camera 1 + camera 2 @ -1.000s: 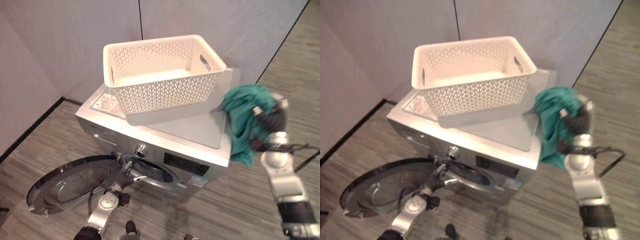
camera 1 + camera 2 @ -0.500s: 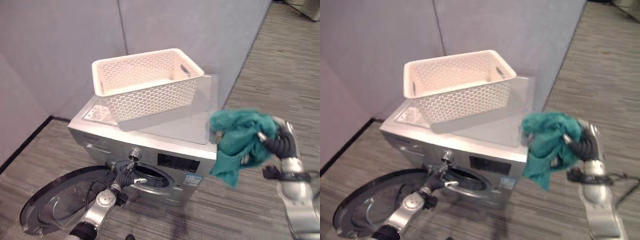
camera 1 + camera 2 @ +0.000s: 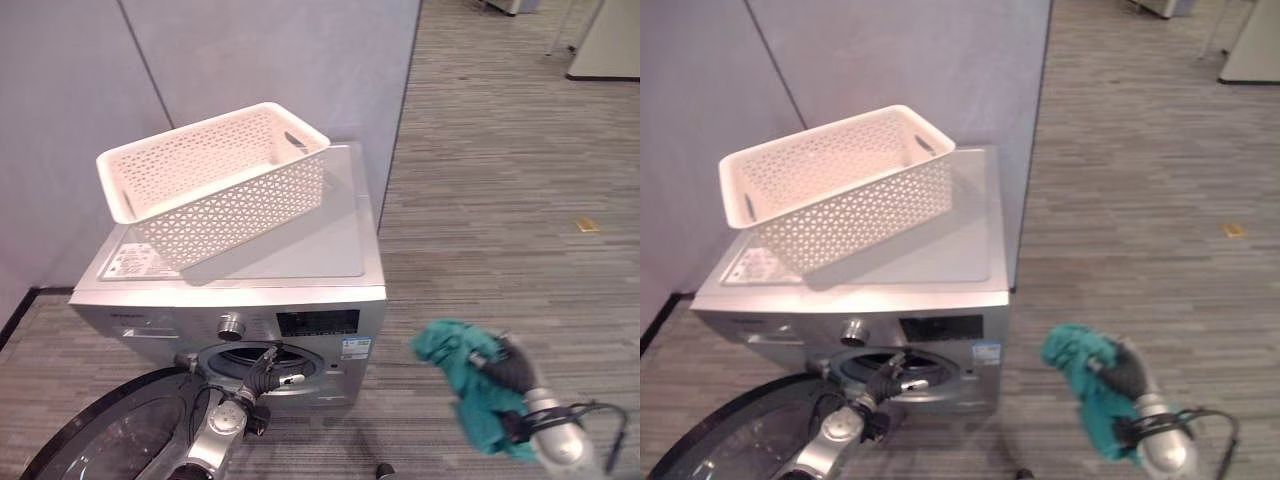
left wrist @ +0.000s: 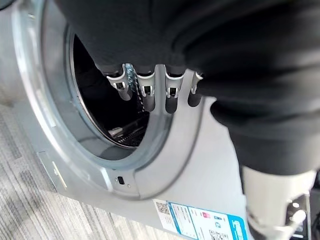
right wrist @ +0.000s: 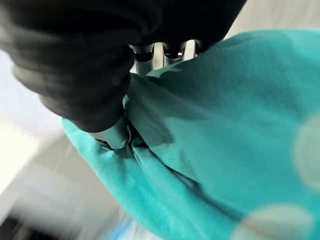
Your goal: Grab the laundry basket,head to the washer,open it,put in the laundry and shut it.
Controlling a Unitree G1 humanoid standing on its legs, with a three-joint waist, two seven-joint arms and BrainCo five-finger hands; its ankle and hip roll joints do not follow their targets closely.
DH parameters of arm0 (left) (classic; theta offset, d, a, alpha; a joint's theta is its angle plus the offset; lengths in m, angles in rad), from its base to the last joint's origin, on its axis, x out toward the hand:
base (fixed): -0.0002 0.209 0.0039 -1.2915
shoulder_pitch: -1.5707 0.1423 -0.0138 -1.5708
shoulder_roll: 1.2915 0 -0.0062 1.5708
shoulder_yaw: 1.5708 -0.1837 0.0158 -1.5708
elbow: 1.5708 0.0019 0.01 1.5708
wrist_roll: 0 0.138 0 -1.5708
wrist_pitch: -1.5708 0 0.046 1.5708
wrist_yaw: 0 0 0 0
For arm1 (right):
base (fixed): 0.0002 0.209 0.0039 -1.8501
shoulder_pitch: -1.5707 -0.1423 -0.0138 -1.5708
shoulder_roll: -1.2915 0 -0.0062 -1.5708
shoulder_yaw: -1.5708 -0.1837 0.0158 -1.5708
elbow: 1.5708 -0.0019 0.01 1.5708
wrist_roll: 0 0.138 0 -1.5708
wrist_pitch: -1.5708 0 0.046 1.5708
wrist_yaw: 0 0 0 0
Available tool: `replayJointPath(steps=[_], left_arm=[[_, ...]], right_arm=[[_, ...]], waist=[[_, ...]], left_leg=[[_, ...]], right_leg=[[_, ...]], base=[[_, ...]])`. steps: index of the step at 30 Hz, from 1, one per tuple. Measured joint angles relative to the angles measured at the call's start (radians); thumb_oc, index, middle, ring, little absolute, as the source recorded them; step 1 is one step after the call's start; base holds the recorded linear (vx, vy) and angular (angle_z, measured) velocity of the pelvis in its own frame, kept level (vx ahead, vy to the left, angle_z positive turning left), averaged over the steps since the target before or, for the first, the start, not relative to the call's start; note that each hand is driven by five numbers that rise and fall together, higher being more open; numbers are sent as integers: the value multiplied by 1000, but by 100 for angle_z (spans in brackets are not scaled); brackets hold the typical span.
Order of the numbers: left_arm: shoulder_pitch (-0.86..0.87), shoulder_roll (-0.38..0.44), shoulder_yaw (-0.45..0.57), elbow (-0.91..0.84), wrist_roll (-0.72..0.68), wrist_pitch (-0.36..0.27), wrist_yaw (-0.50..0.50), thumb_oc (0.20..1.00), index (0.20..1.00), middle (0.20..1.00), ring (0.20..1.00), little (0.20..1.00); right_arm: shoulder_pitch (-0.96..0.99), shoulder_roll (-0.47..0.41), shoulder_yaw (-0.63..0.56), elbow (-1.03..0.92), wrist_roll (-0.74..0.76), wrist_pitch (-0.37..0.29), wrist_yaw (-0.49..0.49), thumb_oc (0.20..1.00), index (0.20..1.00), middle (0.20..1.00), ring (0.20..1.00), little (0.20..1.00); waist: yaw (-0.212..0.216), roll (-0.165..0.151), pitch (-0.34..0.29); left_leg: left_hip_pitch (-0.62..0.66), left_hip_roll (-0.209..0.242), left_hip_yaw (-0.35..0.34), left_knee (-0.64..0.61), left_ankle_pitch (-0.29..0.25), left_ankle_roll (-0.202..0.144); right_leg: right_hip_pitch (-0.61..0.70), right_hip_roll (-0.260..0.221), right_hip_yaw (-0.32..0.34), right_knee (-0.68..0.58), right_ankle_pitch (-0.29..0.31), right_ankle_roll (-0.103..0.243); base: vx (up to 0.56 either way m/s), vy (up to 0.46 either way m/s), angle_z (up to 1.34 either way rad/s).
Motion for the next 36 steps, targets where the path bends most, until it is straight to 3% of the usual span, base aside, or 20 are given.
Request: replayJointPath(steps=[2,4,6,8,11,14,16,17,20,23,30,36], left_arm=[[-2,6,-64,-15,2,-10,1,1000,1000,1000,1000,1000],[58,89,-100,-116,21,-35,-7,1000,1000,1000,1000,1000],[78,215,-131,-84,135,-73,-25,1000,1000,1000,1000,1000],[83,242,-149,-24,210,-74,-25,1000,1000,1000,1000,1000],[75,222,-157,7,284,-78,-4,1000,1000,1000,1000,1000],[63,162,-161,5,289,-106,15,1000,1000,1000,1000,1000],[4,173,-223,-42,420,-113,94,1000,1000,1000,1000,1000],[-90,190,-307,-69,537,-139,178,1000,1000,1000,1000,1000],[-187,153,-346,-53,673,-145,305,1000,1000,1000,1000,1000],[-252,151,-373,-20,795,-124,421,1000,1000,1000,1000,1000],[-334,138,-376,24,836,-56,490,1000,1000,1000,1000,1000],[-330,123,-374,24,822,-51,503,1000,1000,1000,1000,1000]], right_arm=[[-35,52,112,108,63,-4,27,200,200,200,200,200],[-47,48,139,116,96,-16,58,200,200,200,200,200],[-40,12,145,105,140,-29,85,200,200,200,200,200],[-48,-9,144,105,151,-30,101,200,200,200,200,200],[-89,-9,150,107,164,-33,100,200,200,200,200,200],[-145,-9,178,107,188,-42,91,200,200,200,200,200],[-221,-9,234,124,188,-47,53,200,200,200,200,200],[-334,-15,314,160,188,-62,14,200,200,200,200,200],[-468,-4,413,194,187,-73,-32,200,200,200,200,200],[-572,30,494,212,194,-94,-78,200,200,200,200,200],[-675,64,558,282,270,-100,-122,200,200,200,200,200],[-704,93,574,305,307,-100,-147,200,200,200,200,200]], waist=[[44,-1,13],[83,-10,44],[93,-3,73],[97,11,84],[96,27,110],[98,21,116],[104,22,128],[114,26,151],[148,33,168],[151,37,183],[177,16,242],[198,16,251]], left_leg=[[-41,-10,-42,0,12,6],[-54,-24,-69,0,14,9],[-71,-31,-94,0,17,10],[-84,-39,-106,0,17,11],[-101,-45,-122,0,21,16],[-114,-44,-128,0,23,17],[-147,-42,-146,8,33,19],[-170,-37,-166,9,47,27],[-171,-36,-174,5,51,25],[-206,-38,-191,9,51,24],[-225,-47,-208,9,52,26],[-240,-50,-225,7,52,26]], right_leg=[[-3,-3,-49,0,-4,1],[3,-12,-79,0,-12,12],[4,-21,-107,-1,-17,15],[1,-27,-123,0,-18,17],[-8,-32,-139,0,-18,19],[-14,-28,-148,0,-21,19],[-33,-18,-157,0,-19,16],[-43,-11,-181,0,-16,11],[-44,-8,-186,0,-17,11],[-62,-11,-206,1,-17,10],[-70,-12,-228,1,-21,10],[-74,-12,-246,1,-25,9]], base=[[2,1,68],[21,30,42],[22,26,34],[-28,12,22],[-38,-2,18],[-69,-20,7],[-66,-28,25],[-57,-6,34],[-62,-2,12],[-55,-3,18],[-23,-7,9],[-10,-14,9]])
